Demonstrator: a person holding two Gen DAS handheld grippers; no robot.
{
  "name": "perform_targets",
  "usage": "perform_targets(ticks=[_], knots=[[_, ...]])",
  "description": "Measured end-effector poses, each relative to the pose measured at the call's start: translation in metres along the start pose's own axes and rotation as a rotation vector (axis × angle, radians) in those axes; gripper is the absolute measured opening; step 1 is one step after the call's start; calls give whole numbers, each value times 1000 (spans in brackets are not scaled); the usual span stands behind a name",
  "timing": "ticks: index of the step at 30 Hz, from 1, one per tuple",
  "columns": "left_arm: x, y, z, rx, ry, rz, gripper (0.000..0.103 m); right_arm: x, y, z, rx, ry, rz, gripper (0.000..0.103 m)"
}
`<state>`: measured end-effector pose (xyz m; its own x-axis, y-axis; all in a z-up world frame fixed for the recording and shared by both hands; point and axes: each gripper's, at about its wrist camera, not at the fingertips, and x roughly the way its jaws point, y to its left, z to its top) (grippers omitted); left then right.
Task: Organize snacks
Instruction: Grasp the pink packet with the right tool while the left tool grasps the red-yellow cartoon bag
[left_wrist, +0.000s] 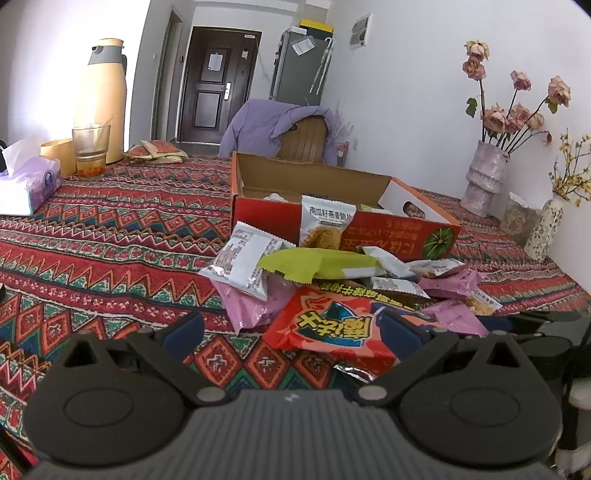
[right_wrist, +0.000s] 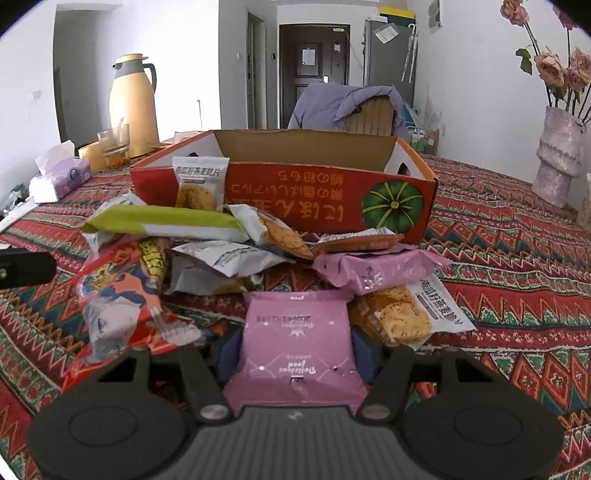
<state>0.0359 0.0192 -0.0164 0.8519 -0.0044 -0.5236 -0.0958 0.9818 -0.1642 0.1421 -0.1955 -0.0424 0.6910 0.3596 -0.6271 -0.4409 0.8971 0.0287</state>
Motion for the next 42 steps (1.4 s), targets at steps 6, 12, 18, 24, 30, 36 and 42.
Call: perform_targets(ticks=[6,12,18,24,30,36,42], knots=[[6,-8,1,4,30,2,103,-24,-2,1,17,-84,6,61],[20,-27,9,-10,88,17,103,-45,-12,0,47,-141,-2,61],[35,-58,18,12,108,64,103,-59,-20,2,68,-193,-10,61],[46,-86,20,41,86,161,103,-55,-24,-1,79,-185,1,61],[51,-96,12,83,102,245,103,-50,-25,-3,87,-174,19,61],[45,-86,4,67,138,254,103,-51,-22,-5,82,-170,34,61],[37,-69,-4,35,167,265,103,-54,-20,-6,81,-175,30,61]])
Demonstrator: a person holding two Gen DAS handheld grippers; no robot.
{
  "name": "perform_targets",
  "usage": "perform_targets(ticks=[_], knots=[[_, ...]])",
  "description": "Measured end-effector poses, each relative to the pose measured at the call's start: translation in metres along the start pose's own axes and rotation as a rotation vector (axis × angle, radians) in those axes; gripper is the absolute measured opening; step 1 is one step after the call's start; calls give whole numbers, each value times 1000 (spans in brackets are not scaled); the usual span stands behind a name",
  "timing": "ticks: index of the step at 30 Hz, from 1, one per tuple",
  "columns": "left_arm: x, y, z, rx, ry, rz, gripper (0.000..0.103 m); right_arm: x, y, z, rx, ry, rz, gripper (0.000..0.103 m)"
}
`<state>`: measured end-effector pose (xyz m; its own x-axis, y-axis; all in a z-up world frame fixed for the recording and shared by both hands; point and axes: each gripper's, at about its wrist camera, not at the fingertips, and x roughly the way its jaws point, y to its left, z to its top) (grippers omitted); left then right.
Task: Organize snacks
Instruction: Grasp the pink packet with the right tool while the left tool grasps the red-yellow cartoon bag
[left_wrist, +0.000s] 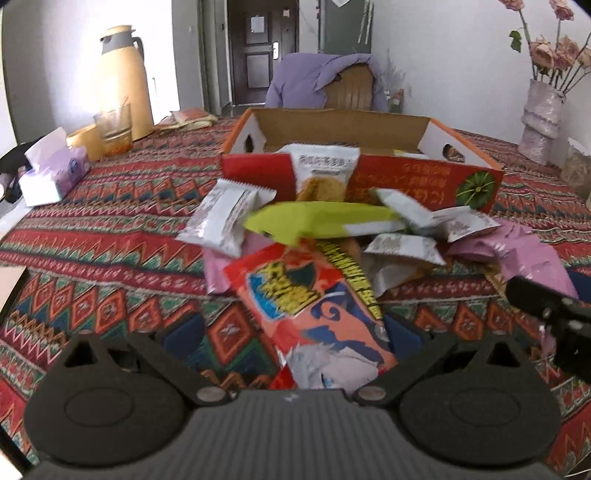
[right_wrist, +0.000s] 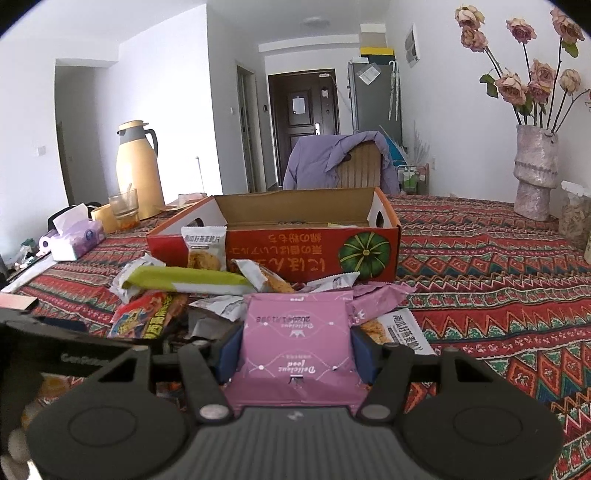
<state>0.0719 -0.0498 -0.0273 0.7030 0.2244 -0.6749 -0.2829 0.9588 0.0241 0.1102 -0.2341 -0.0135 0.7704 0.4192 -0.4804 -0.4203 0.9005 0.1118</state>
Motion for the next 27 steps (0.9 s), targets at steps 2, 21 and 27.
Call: perform_targets(ticks=[2,21,27], knots=[[1,5,-2,-7,12,6,103,0,2,0,-3,1,1,61],[9,14,-18,-15,49,-67,92,-5,13,-2,-22,1,9,61],[2,16,-17,-15,22,-130,58,-7,15,-2,-27,-1,15,61]])
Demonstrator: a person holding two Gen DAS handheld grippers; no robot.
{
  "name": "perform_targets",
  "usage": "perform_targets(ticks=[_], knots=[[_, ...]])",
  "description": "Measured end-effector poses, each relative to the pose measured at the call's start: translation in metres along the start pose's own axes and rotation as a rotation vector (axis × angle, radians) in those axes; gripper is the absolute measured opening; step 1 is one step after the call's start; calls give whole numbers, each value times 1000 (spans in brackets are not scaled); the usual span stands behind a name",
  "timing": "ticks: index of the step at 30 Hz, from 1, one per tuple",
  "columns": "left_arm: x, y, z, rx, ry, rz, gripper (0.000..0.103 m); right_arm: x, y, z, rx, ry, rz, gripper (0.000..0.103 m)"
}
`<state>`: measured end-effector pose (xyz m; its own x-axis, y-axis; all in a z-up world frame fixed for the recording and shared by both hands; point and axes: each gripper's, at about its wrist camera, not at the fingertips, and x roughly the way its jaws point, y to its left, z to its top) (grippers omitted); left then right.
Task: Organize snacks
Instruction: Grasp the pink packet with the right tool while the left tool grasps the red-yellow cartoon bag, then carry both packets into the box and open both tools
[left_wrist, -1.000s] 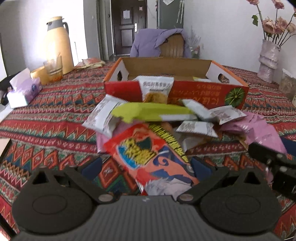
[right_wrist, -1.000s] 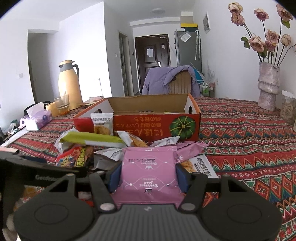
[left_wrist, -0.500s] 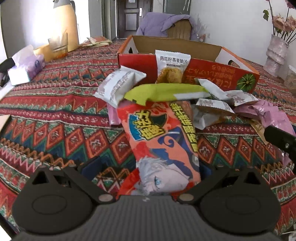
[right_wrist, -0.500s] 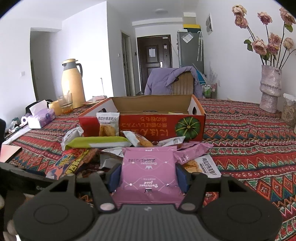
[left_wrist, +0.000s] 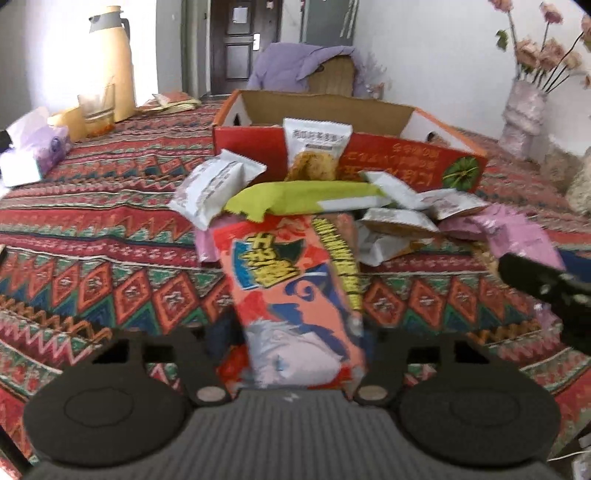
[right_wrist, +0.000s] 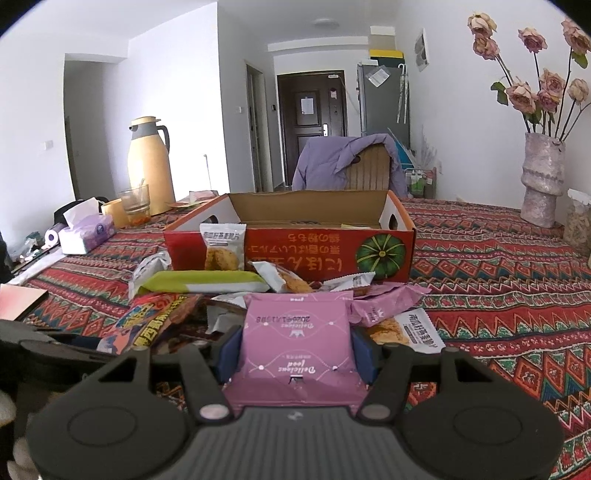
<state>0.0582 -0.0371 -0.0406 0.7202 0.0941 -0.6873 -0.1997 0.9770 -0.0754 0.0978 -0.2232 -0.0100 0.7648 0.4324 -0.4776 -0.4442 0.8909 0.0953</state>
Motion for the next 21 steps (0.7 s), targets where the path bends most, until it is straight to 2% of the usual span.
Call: perform_targets(ticks=[11,21], knots=[[-10,7,0,-9,-45,-51,48,-1,0,0,-1,-2,0,61],[-33,5,4,21,-141,-104,47,-6,1,1,0,-11,-3,61]])
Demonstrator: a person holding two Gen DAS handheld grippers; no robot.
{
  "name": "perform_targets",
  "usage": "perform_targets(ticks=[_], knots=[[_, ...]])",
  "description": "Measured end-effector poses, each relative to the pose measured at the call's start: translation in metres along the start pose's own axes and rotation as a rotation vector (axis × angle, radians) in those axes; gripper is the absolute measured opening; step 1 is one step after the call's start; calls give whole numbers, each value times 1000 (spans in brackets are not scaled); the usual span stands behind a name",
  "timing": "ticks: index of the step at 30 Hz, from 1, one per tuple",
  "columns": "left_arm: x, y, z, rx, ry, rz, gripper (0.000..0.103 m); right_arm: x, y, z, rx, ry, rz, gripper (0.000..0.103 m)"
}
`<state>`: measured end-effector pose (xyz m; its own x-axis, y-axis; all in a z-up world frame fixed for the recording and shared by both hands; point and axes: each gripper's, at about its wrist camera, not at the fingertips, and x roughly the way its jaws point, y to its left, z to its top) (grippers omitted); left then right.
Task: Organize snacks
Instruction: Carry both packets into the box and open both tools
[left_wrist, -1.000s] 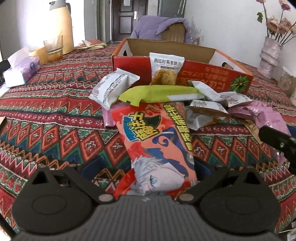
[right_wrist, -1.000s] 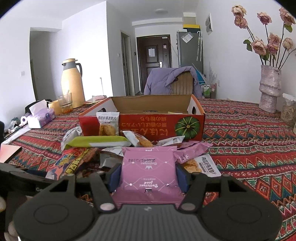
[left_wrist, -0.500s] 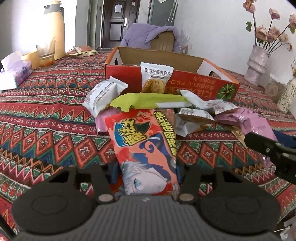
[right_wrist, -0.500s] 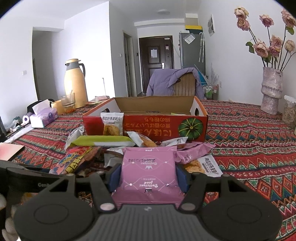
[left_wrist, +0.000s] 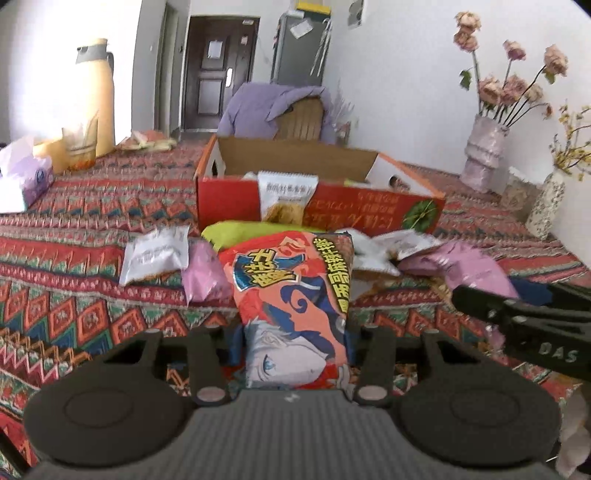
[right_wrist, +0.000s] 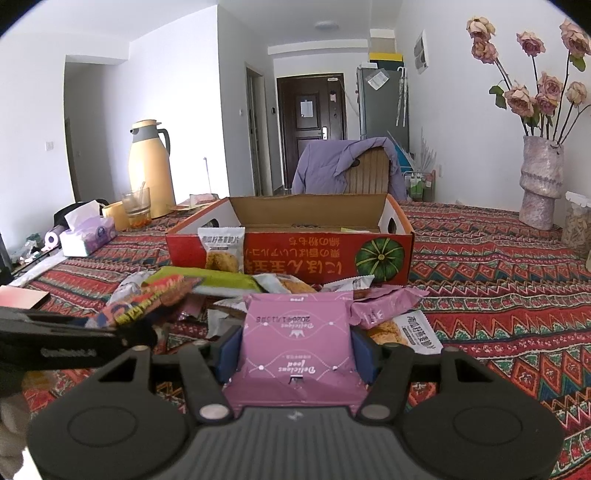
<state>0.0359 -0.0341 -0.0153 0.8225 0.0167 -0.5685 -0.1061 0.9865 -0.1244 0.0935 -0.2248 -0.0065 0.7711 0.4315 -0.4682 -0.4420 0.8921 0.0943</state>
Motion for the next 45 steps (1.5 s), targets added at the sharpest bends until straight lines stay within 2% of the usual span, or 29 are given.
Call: perform_targets(ticks=[16,26,37,45], knots=[[-30,-6,37,38,-158,-31,47,-7,2,15,9,-67,5,61],[-27,-11,61,44,-214,-53,47,-7,-2,41,10,-142,1,61],[-2,-19,98,44,-265,-45,47,17,-14,79,23,-209,-10,61],[38,-12,140,10,-249,-21,47,61,-32,123,58,-215,-33,61]])
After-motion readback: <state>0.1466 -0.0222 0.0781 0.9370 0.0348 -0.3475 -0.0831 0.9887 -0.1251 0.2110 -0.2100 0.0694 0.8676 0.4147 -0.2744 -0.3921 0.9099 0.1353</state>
